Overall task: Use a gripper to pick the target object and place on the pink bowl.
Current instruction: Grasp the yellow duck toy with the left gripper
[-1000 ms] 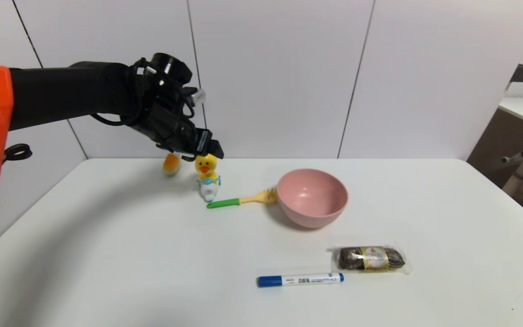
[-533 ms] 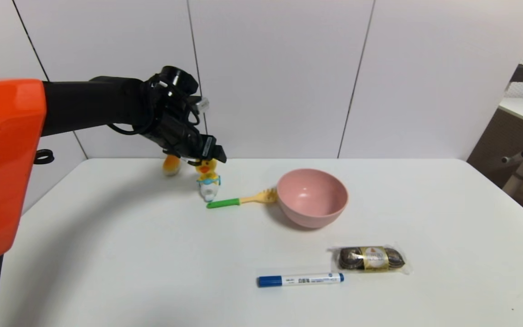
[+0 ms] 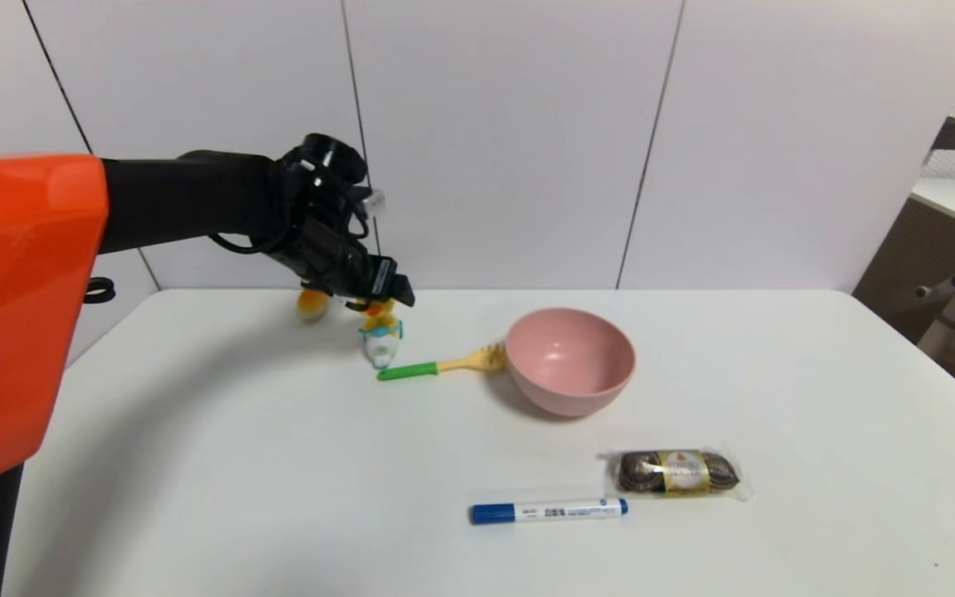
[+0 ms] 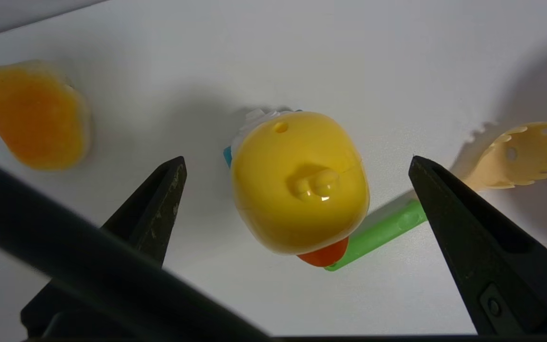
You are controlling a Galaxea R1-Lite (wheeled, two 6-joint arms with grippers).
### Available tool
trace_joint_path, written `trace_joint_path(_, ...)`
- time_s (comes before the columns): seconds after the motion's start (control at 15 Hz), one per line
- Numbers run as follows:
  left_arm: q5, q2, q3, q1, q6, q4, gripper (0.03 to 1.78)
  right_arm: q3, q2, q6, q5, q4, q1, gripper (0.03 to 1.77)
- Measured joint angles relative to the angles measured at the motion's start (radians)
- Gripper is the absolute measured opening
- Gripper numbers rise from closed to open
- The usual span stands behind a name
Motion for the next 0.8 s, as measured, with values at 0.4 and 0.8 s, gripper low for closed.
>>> trace_joint_path(0.4, 0.006, -0.010, -0.002, 0.000, -0.004, 0.005, 1.69, 0.000, 0.000, 0.000, 0.000, 0.000, 0.000, 1.71)
trace_joint_path(0.8, -0.001, -0.024, -0.009, -0.001, -0.064, 0.030, 1.69, 0.000, 0.000, 0.000, 0.000, 0.000, 0.000, 1.71)
